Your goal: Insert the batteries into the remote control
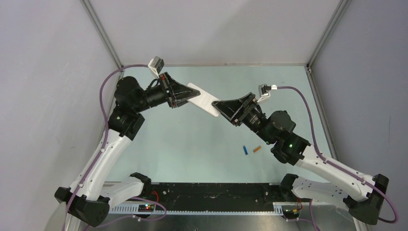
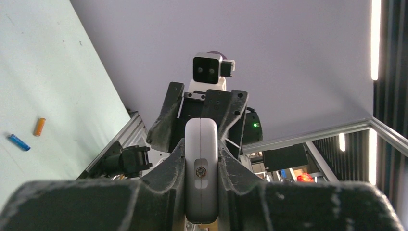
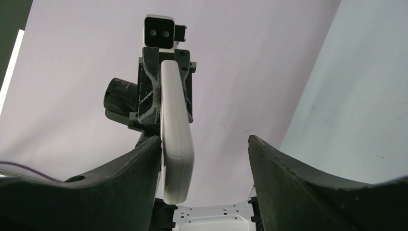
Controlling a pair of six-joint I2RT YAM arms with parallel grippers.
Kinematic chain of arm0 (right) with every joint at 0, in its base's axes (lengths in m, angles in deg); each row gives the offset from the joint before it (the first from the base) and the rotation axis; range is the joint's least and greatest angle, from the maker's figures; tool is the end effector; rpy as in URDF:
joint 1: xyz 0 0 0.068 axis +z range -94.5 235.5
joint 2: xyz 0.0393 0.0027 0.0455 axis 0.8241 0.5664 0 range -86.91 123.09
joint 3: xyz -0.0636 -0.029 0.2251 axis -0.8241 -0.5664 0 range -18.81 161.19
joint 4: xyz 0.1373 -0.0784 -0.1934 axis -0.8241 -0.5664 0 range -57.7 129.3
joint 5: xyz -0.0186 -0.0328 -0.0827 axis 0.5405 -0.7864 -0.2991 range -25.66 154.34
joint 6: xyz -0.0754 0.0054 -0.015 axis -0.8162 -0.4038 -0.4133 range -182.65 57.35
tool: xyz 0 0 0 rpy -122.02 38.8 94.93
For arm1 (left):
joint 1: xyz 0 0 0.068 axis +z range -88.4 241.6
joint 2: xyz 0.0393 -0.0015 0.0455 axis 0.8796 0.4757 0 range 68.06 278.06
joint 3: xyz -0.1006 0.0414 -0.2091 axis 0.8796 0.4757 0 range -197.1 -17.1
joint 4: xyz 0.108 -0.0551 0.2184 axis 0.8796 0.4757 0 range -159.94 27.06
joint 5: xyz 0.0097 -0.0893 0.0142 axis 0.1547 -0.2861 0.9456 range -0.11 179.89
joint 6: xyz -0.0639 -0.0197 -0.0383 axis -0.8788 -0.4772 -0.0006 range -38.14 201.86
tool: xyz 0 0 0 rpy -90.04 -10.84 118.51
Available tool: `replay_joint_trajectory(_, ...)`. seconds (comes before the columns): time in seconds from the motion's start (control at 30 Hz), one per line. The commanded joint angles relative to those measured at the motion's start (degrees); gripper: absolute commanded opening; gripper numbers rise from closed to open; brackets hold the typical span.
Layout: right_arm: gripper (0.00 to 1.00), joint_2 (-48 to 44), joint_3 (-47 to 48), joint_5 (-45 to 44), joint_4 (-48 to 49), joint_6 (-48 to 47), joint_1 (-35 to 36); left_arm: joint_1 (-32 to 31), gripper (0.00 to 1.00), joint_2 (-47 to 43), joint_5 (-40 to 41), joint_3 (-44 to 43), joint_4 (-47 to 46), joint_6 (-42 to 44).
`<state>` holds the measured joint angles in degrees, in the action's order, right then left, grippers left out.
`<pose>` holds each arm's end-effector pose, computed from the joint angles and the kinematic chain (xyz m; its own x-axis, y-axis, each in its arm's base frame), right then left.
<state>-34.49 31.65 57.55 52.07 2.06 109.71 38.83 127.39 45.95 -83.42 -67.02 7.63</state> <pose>0.1547 0.2012 0.3702 -0.6200 0.6752 -0.3995 -0.4142 0.1508 0.8976 0.2124 -0.1386 0.4039 -0.8646 -0.3886 -0.3185 0.3122 0.0813 -0.9465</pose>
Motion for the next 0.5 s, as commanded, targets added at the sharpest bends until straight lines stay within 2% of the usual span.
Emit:
replay_joint_trajectory(0.0, 0.67, -0.6, -0.4, 1.9, 2.2, 0.8, -0.8, 0.4, 0.0, -2.2, -1.8, 0.1, -4.9, -2.9)
replay_joint_trajectory(0.47, 0.38, -1.1, -2.7, 6.1, 4.0, 0.7, -1.2, 1.0, 0.0, -2.6, -1.6, 0.8, -9.7, -8.7)
